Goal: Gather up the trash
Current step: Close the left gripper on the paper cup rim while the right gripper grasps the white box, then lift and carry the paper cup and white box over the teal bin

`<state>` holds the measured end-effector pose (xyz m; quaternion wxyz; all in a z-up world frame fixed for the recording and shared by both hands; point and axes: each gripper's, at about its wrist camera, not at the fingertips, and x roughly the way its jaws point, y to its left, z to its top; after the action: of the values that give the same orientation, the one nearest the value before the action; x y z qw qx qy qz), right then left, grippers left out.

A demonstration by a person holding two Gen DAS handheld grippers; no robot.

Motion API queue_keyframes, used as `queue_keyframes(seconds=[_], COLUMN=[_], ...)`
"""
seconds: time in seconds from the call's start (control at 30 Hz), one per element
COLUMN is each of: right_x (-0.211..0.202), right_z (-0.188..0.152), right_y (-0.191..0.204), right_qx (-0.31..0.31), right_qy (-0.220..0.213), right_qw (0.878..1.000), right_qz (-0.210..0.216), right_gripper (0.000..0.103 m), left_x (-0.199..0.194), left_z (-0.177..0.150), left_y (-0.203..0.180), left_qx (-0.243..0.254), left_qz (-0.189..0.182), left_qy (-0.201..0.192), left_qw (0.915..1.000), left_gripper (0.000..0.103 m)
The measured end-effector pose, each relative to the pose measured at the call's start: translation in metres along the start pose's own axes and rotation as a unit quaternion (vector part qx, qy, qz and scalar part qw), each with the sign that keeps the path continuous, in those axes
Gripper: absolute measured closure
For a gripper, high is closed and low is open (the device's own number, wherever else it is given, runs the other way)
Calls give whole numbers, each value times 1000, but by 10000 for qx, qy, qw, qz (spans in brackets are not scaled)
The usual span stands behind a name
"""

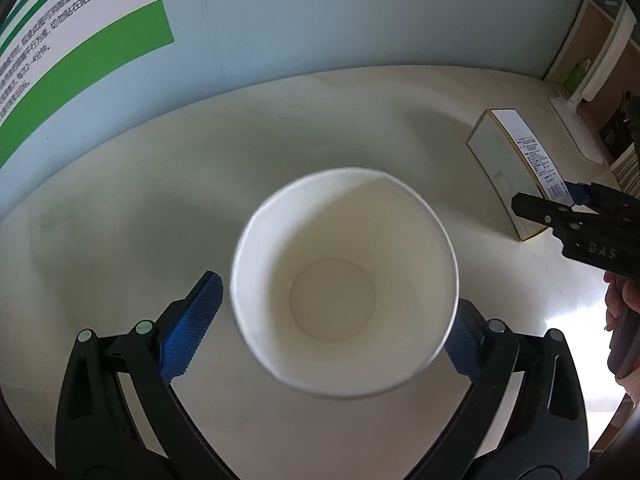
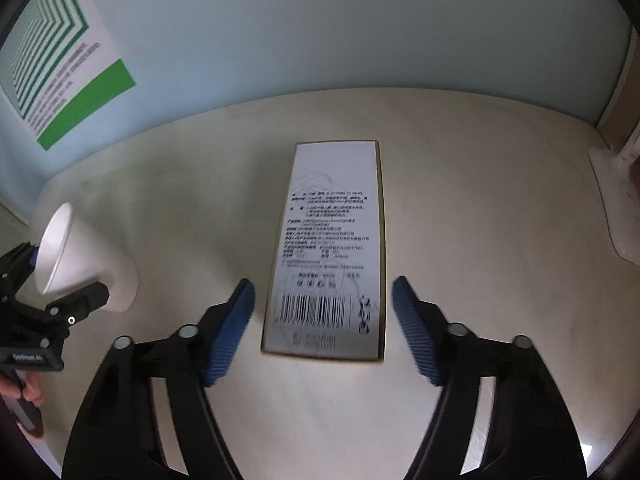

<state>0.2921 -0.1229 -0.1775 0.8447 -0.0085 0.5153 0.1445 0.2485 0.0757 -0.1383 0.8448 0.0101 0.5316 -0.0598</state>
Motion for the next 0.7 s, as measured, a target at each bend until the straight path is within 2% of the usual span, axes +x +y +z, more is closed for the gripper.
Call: queue_keyframes(seconds=[0.07,0.1,0.13,0.17,0.4,0.7], right_x=[0,-1,-2,-4,-26,-76], right_z=[1,1,0,0,-10,-36], right_y=[1,1,1,1,-4,-24], right_qx=[-29,-47,-70,-95,-196,-52], right_qy=[-11,-29,-43,-62,-232,-496], right_qw=[10000,10000,10000,9999,9995,9986], right_qz=[-34,-30,-36,-58,-92,-167], right_gripper=[49,51,52,53,54,54], left_x=[0,0,1,2,-15,-43], left_z=[1,1,1,1,-2,-4], left_y=[1,2,1,2,-2,-38], left_qx=[-3,-20,-36,-53,49,473], left_qz=[-6,-56,-114,-121,-173,-289], left_qy=[-24,19,57,82,-102,-253], left_qw=[10000,10000,9999,9999,9998,9981], left_gripper=[25,29,44,46,50,50])
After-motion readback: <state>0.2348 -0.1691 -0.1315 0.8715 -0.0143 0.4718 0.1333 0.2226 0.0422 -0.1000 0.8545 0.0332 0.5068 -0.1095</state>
